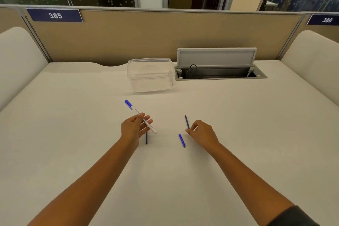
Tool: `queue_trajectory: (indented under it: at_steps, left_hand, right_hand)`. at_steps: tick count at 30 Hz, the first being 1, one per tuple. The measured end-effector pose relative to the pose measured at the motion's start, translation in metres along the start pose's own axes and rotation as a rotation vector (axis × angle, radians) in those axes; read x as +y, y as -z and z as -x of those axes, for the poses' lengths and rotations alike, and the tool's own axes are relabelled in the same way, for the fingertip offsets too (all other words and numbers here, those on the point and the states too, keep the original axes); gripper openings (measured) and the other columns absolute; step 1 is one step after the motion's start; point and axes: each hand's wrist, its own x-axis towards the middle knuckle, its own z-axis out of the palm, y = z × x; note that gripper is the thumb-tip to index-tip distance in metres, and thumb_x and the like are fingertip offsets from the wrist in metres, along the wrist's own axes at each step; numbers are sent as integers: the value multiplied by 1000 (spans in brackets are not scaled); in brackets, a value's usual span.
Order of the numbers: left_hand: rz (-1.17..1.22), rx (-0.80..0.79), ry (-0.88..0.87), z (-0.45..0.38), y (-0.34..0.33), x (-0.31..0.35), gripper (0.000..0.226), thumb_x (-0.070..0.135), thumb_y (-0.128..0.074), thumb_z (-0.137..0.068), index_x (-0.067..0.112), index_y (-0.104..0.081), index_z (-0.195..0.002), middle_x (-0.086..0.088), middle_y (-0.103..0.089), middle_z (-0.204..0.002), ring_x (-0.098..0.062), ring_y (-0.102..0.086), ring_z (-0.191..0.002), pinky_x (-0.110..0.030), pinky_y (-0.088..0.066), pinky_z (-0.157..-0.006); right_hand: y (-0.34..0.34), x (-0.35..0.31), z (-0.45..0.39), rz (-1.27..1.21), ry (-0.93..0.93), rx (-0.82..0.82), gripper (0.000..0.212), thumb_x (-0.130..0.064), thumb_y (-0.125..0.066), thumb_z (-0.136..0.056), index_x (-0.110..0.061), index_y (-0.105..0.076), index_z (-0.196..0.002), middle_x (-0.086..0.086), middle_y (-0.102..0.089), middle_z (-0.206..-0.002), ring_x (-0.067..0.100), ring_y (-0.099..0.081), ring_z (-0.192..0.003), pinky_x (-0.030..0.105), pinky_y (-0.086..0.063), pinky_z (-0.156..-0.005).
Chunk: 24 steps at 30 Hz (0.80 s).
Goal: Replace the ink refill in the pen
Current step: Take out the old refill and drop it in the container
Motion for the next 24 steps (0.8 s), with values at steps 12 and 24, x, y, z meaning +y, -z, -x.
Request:
queue_trajectory:
  at_steps: [12, 24]
  left_hand:
    - [-27, 107, 88, -25, 44, -9, 18, 10, -55, -89, -2, -56, -102, -18, -63, -104, -29, -63, -89, -38, -51, -74]
    - [-77, 55, 137, -40, 52, -7, 16, 9, -56, -88, -2, -58, -98, -19, -64, -99, -24, -66, -75, -39, -51, -75]
  right_hand:
    - [-1, -5, -2, 87, -71, -17, 23, -30, -61, -86, -11, -52, -74, -3, -51, -65, 18, -52, -66, 21, -33, -50]
    - [2, -7, -3, 45, -130, -9, 41, -20, -61, -83, -13, -38, -51, 1, -38, -50, 16, -36, -44, 24, -30, -47]
